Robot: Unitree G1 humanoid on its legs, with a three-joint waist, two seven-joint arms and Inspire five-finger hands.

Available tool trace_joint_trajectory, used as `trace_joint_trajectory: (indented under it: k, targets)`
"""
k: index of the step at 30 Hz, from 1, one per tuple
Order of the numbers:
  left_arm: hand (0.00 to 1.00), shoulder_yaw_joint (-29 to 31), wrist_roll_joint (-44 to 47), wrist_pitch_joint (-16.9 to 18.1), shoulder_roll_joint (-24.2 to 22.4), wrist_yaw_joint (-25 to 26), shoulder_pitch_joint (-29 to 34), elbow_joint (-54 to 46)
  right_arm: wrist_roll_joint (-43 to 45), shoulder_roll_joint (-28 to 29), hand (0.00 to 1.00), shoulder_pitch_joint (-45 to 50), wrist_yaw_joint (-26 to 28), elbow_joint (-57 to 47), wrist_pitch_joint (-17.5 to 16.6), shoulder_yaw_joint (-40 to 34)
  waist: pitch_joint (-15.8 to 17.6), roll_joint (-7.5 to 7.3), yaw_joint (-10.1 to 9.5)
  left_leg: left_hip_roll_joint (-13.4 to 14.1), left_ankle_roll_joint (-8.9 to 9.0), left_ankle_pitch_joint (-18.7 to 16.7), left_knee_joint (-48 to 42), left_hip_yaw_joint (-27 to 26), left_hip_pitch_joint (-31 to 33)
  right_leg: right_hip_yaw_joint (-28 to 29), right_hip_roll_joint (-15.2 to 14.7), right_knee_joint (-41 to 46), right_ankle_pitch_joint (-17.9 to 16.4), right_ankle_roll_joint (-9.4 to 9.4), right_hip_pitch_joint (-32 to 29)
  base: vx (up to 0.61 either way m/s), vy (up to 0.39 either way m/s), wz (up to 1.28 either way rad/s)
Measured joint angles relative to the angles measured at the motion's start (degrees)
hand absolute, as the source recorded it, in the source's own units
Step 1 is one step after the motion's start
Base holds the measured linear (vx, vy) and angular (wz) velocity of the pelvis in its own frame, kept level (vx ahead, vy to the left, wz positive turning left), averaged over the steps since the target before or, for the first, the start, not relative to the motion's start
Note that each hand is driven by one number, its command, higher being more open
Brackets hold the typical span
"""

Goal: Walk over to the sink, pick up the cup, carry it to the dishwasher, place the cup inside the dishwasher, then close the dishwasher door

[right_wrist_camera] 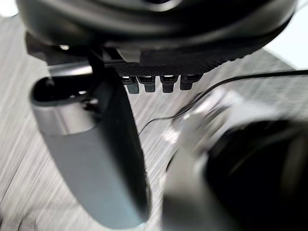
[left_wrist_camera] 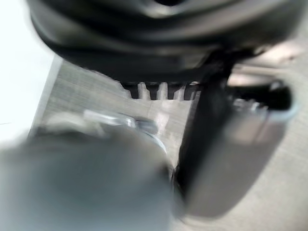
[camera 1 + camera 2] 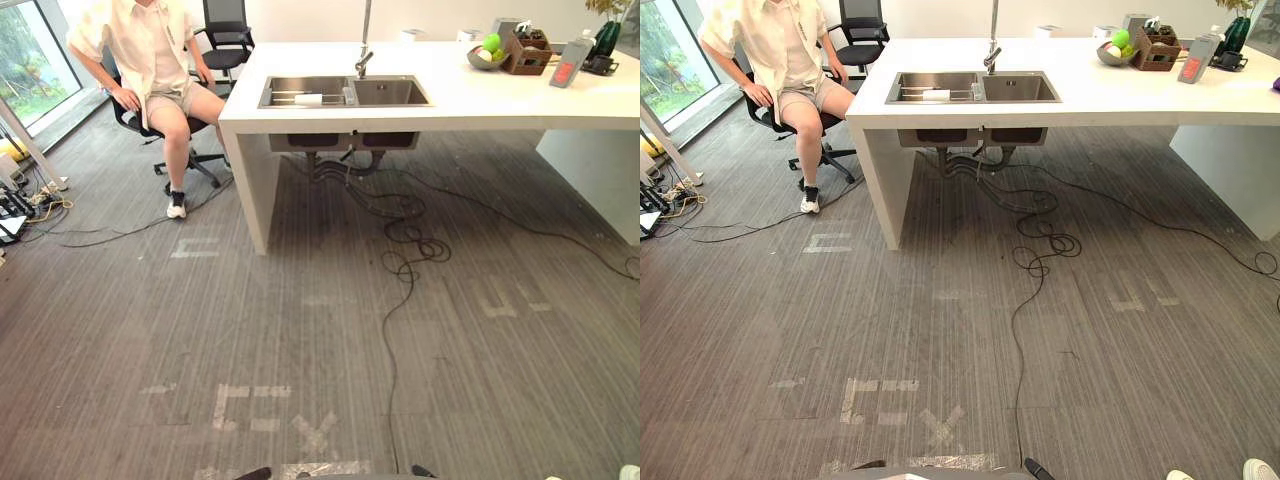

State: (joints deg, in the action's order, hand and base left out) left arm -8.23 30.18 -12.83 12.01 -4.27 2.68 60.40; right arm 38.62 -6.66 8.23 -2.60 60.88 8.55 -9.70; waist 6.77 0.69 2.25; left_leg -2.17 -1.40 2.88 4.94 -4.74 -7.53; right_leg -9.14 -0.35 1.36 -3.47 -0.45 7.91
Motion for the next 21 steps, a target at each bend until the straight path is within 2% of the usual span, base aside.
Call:
trace_joint_trajectory:
  k: [6, 10, 12, 14, 17, 21]
  targets:
    - [1.00, -3.5, -0.5, -1.1, -4.6, 0.2, -5.2, -8.0, 0.3, 0.3, 1.00, -10.2, 0.3, -5.7, -0.2, 1.3, 2.4, -0.08, -0.16, -0.2, -0.01, 0.6, 0.0, 1.3, 1.0, -1.8, -0.2, -0.5, 0.1, 0.30, -0.1, 0.01, -0.013, 0.13]
    - [1.00, -3.5, 0.7, -0.1, -4.6, 0.7, -6.5, -9.5, 0.6, 0.1, 1.00, -12.5, 0.5, -9.1, -1.0, 1.2, 2.7, 0.03, -0.09, -0.2, 0.28, 0.7, -0.1, 1.9, 1.0, -3.0, -0.3, -0.2, -0.4, 1.06, 0.2, 0.01, -0.028, 0.15]
    - [1.00, -3.5, -1.3, 1.0, -4.4, 3.4, -6.4, -11.5, 0.5, 0.1, 1.00, -12.5, 0.4, -9.8, -1.8, 1.2, 2.8, 0.02, -0.14, -0.2, 1.24, 0.6, -0.1, 2.4, 0.9, -3.6, -0.4, 0.4, -0.8, 1.61, 0.3, 0.02, -0.027, 0.19]
    - [1.00, -3.5, -9.8, 1.1, -4.1, 6.2, -6.2, -13.2, 0.1, 0.2, 1.00, -12.0, -0.3, -9.8, -2.7, 1.2, 2.8, 0.05, -0.14, -0.2, 2.12, 0.4, -0.1, 2.3, 0.8, -3.7, -0.6, 1.1, -1.1, 1.97, 0.2, 0.00, -0.008, 0.04]
    - [1.00, -3.5, -16.6, 1.3, -4.2, 9.8, -6.2, -13.4, -1.2, 0.2, 1.00, -11.7, -1.0, -9.8, -3.3, 1.2, 2.9, 0.00, -0.08, -0.2, 2.15, 0.4, -0.1, 2.1, 0.7, -3.7, -0.8, 1.7, -1.4, 2.00, 0.0, 0.00, 0.000, 0.00]
    - [1.00, -3.5, -30.3, 3.0, -4.1, 17.4, -5.4, -14.5, -7.4, 0.2, 1.00, -10.1, 0.2, -9.8, -3.4, 1.4, 3.1, -0.09, -0.13, -0.5, 2.13, 0.4, 0.0, 1.8, 0.8, -3.7, -1.0, 2.1, -1.9, 1.38, -0.1, -0.05, -0.008, 0.00]
